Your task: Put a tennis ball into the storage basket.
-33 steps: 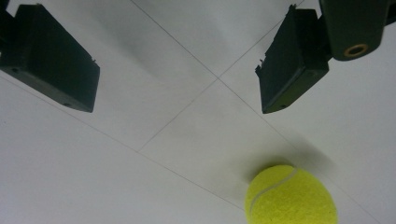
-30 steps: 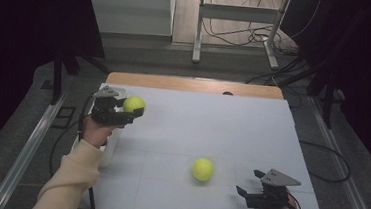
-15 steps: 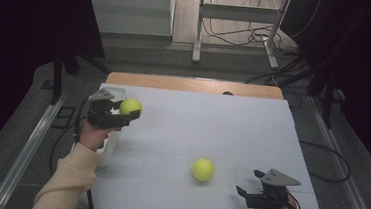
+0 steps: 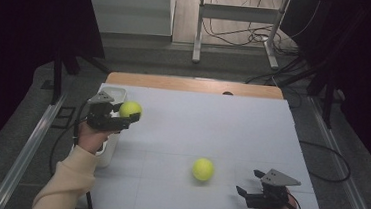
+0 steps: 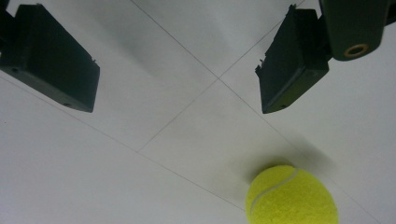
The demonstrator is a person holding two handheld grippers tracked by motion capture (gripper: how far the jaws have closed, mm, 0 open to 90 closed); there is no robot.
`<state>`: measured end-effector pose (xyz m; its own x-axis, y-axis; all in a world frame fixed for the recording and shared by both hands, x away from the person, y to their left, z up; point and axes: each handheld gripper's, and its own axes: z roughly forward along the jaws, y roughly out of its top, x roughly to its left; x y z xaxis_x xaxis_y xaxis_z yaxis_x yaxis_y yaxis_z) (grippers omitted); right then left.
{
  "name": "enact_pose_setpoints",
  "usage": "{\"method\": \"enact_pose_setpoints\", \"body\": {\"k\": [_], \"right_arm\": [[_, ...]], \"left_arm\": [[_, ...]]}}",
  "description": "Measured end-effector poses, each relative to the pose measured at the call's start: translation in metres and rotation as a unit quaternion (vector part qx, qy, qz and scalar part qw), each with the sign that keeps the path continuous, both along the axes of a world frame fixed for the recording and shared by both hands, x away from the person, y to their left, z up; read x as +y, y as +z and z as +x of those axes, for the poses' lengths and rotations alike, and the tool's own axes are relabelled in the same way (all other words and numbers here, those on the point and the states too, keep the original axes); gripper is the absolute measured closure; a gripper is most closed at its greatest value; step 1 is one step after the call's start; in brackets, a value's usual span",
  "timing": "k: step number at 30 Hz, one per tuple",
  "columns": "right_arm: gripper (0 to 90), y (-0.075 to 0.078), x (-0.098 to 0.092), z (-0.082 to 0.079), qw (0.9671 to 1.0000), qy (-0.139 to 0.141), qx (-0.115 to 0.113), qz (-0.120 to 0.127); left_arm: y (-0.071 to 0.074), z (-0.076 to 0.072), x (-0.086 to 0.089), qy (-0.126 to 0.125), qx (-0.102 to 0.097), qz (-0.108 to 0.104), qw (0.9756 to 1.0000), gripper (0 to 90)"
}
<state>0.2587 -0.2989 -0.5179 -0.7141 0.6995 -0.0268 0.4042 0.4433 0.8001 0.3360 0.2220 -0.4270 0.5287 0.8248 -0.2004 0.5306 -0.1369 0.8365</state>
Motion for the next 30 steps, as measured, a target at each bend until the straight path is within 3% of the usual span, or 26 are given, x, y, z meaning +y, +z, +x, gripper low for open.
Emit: {"method": "enact_pose_setpoints", "body": {"k": [30], "right_arm": [[13.0,0.000,0.000,0.000,1.0000,-0.001,0.000,0.000]], "left_arm": [[0.001,-0.012,0.006,0.000,-0.003,-0.001,1.0000,26.7]]}}
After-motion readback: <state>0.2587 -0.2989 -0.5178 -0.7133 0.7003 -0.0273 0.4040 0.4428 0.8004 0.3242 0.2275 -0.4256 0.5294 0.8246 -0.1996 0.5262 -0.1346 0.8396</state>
